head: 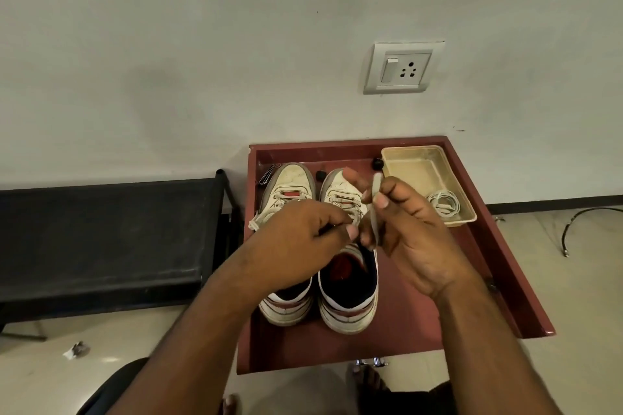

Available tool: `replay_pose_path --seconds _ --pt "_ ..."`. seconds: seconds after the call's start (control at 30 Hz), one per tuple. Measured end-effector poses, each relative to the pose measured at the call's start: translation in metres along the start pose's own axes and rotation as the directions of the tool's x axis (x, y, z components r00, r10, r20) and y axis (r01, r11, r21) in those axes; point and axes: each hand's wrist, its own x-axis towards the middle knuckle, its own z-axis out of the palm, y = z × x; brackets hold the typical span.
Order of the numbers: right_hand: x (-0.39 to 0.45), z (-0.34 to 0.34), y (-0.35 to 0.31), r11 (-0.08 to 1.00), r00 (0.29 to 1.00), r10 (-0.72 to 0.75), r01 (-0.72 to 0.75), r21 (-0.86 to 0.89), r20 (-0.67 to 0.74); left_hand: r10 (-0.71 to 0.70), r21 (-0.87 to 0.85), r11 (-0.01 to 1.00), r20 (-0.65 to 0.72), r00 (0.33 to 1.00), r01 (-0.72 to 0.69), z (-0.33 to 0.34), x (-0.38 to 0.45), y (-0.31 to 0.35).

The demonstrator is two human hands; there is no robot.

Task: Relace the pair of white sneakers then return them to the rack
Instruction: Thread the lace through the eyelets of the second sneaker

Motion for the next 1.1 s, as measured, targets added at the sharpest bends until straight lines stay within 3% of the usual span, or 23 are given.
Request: replay_pose_path --seconds 0.1,0.23,0.4,0.47,0.63,0.7,0.77,0.87,0.93,1.03,1.1 --pt "0.001 -0.004 0.01 0.992 0.989 0.123 -0.124 0.007 0.084 0.005 -0.022 1.0 -0.01 1.0 -0.006 -0.005 -0.001 -0.001" --pt "0.003 -0.007 0.014 0.996 0.992 0.085 -0.086 0.007 0.093 -0.015 -0.096 0.995 -0.109 0.994 0.004 -0.009 -0.002 -0.002" --pt "0.004 -0.002 0.016 0.989 0.979 0.051 -0.077 0.128 0.198 -0.012 -0.072 0.997 0.103 0.995 0.019 -0.005 -0.002 0.002" --pt "0.005 -0.004 0.02 0.981 0.971 0.078 -0.114 0.155 0.224 -0.02 -0.079 0.996 0.109 0.994 0.028 -0.004 -0.002 0.003" --pt "0.006 -0.007 0.02 0.972 0.988 0.116 -0.134 0.191 0.101 -0.082 -0.036 0.996 0.02 0.996 0.083 -0.003 -0.003 0.001" --pt "0.007 -0.011 0.019 0.992 0.996 0.089 -0.089 0.094 -0.004 -0.089 -0.057 0.995 -0.05 0.995 0.086 -0.003 -0.003 -0.002" --pt "0.008 -0.019 0.018 0.988 0.993 -0.006 -0.013 -0.154 -0.12 -0.066 -0.051 0.997 -0.1 0.993 0.061 -0.008 -0.004 -0.008" --pt "0.006 -0.03 0.014 0.83 0.98 -0.167 0.079 -0.552 -0.11 0.034 0.204 0.979 -0.075 0.997 -0.018 -0.008 -0.003 -0.02" --pt "0.005 -0.03 0.014 0.682 0.978 -0.207 0.116 -0.722 -0.039 0.04 0.43 0.902 -0.137 0.99 0.023 0.001 0.0 -0.024" --pt "0.006 -0.024 0.011 0.632 0.986 -0.164 0.087 -0.77 -0.023 0.034 0.47 0.874 -0.304 0.952 0.119 0.019 0.005 -0.029" --pt "0.006 -0.025 0.009 0.653 0.991 -0.134 0.077 -0.754 -0.015 0.056 0.377 0.924 -0.285 0.957 0.058 0.029 0.006 -0.034"
